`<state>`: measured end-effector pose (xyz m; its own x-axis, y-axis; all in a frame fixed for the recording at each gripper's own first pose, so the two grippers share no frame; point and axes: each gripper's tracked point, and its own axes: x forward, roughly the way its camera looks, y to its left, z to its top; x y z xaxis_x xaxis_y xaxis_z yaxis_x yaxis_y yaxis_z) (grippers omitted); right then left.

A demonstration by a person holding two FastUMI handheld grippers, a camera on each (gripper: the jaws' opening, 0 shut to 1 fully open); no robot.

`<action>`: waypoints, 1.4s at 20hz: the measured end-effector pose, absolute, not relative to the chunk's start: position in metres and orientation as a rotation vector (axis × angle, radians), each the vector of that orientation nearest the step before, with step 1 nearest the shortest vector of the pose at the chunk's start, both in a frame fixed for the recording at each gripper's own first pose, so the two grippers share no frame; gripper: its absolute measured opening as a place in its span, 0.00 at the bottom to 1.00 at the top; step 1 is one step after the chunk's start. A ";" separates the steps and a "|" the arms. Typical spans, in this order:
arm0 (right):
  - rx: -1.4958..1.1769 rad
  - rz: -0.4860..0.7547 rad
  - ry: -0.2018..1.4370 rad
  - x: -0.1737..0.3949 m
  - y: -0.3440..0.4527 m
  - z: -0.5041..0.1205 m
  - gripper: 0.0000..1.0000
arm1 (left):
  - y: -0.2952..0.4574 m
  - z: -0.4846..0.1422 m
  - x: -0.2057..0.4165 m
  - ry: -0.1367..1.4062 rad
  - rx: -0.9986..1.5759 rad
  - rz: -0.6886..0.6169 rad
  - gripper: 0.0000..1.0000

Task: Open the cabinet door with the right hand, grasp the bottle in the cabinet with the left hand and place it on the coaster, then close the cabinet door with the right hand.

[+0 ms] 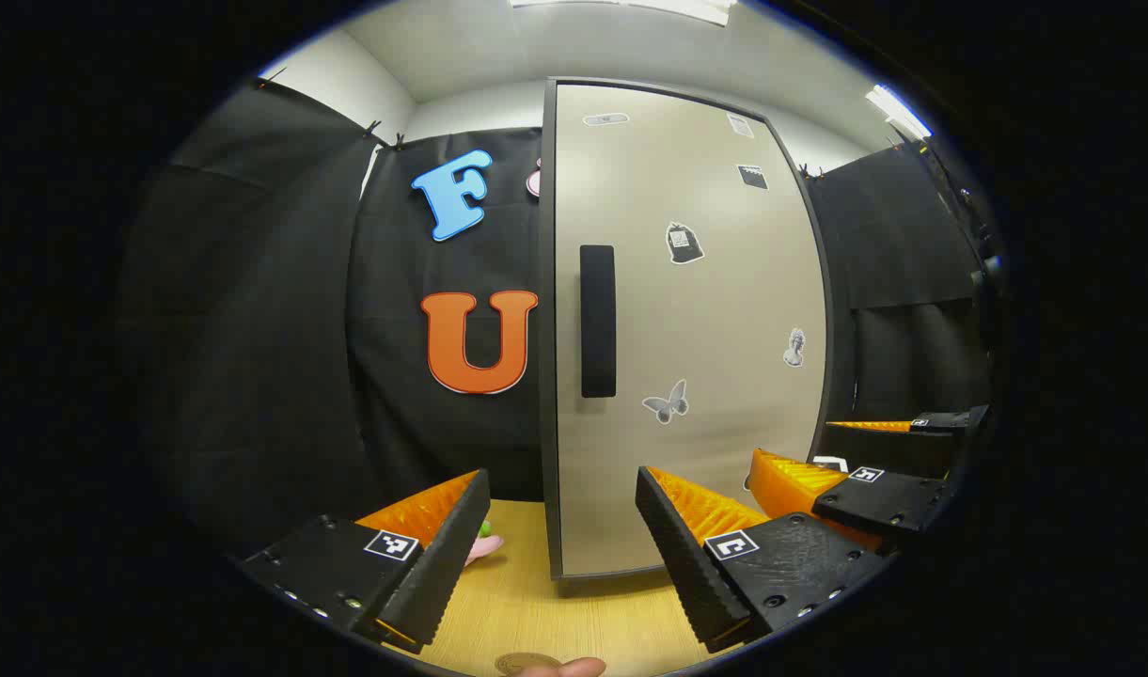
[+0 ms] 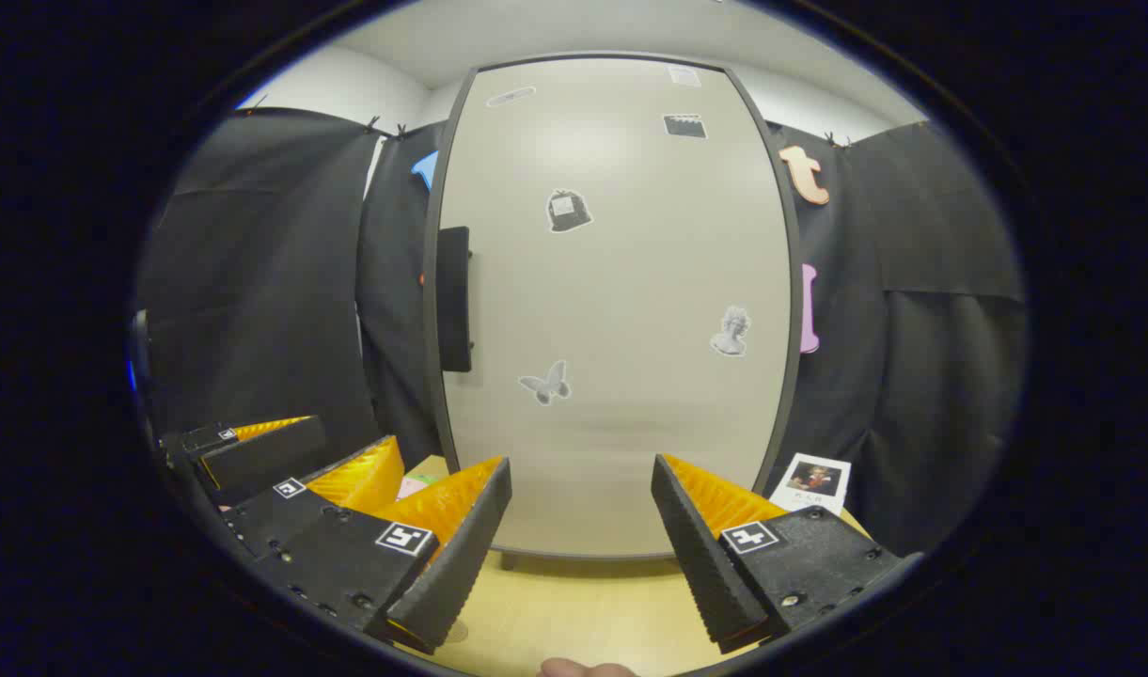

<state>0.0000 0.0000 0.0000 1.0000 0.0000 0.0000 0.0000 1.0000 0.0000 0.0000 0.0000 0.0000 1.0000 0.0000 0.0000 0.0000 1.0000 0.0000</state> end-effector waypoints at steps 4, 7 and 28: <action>0.006 0.003 -0.014 0.003 -0.005 -0.001 0.97 | -0.006 -0.003 0.002 0.012 0.009 -0.008 0.94; 0.032 0.017 -0.028 0.005 -0.009 0.000 0.97 | -0.009 0.004 0.005 -0.023 0.022 -0.002 0.94; 0.083 -0.055 -0.055 0.013 -0.106 0.022 0.94 | -0.086 0.029 0.024 -0.057 0.053 0.005 0.94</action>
<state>0.0127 -0.1056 0.0216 0.9970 -0.0573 0.0522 0.0528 0.9951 0.0841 0.0244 -0.0862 0.0285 0.9984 0.0031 0.0567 -0.0061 0.9986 0.0532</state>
